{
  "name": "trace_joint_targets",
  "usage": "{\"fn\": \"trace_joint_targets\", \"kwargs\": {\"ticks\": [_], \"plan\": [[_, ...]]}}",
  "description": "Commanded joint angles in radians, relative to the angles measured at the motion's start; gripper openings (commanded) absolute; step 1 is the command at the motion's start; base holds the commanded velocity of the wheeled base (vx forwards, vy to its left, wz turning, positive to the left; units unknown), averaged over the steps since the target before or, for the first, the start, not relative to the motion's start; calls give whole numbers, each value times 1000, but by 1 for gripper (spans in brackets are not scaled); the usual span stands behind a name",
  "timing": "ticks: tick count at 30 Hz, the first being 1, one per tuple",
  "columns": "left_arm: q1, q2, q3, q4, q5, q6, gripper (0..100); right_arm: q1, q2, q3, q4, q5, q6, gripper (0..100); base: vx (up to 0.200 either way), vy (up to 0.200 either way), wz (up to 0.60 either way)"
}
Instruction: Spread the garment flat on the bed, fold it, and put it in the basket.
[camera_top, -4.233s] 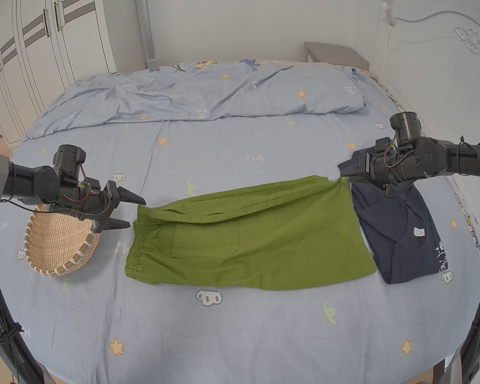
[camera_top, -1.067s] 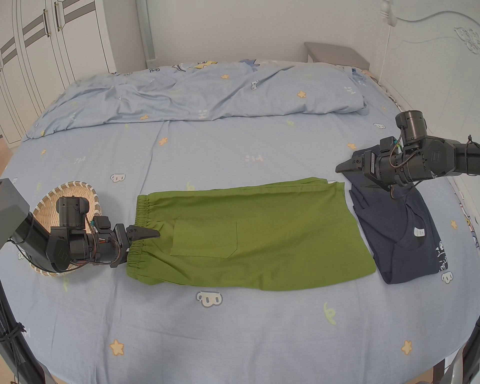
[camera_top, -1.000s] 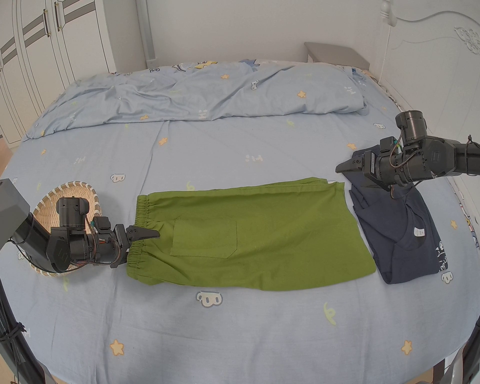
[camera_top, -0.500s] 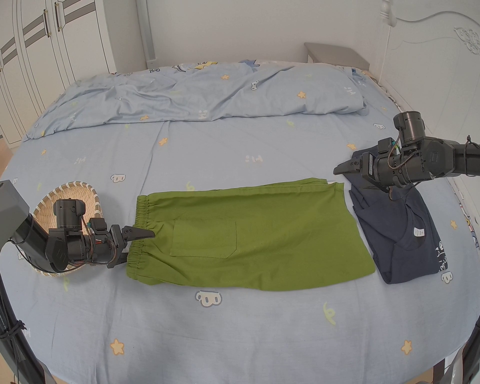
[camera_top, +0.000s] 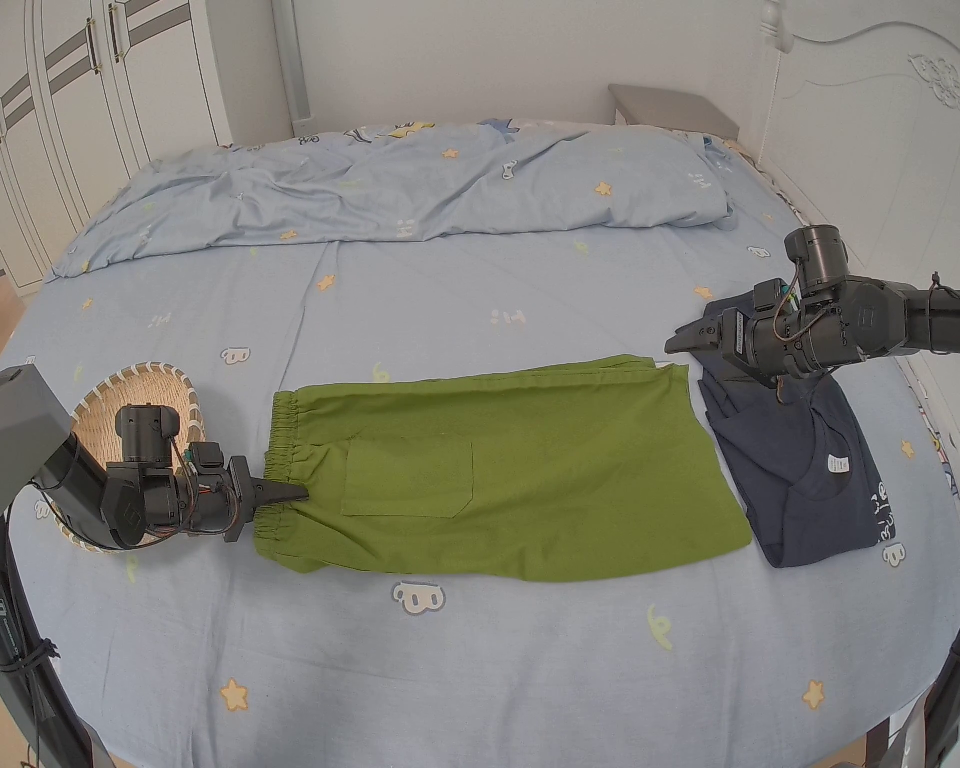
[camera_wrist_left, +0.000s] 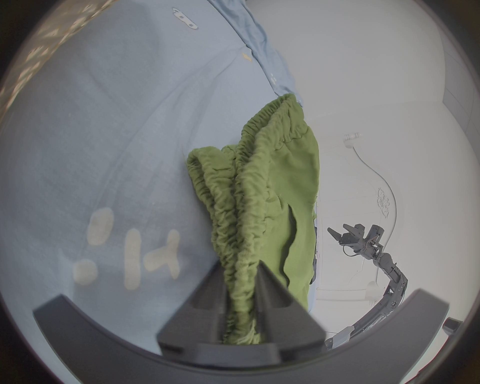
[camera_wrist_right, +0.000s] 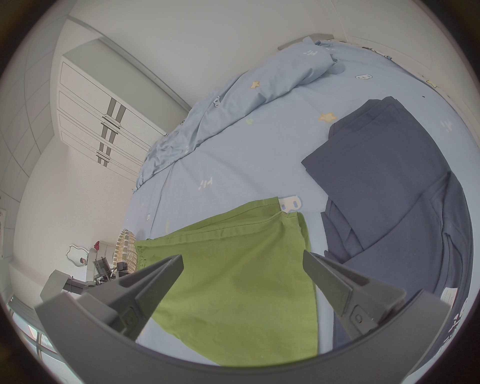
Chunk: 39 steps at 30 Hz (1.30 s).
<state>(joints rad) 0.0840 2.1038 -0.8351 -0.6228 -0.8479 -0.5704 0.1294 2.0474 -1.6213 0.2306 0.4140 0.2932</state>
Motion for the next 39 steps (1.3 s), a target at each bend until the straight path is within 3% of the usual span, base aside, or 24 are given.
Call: {"fn": "trace_joint_targets", "kwargs": {"ticks": [1,11,16,23,31,39], "plan": [[10,-4,1,0,-7,-6,0,3,2,3,-1,3,0,100,0,0,0],[45,-120,8,29,-23,-85,0,-10,-9,100,-2,8,1,100,0,0,0],[94,-176,-4,78,-131,-97,0,-48,-49,241,-27,9,0,100,0,0,0],[103,-162,-7,78,-145,-97,0,-74,-47,340,-99,19,-29,100,0,0,0],[103,-157,-7,81,-142,-91,0,-82,-9,366,-103,144,-35,100,0,0,0],[100,-157,-6,87,-132,-72,0,-77,56,365,-103,158,-88,100,0,0,0]]}}
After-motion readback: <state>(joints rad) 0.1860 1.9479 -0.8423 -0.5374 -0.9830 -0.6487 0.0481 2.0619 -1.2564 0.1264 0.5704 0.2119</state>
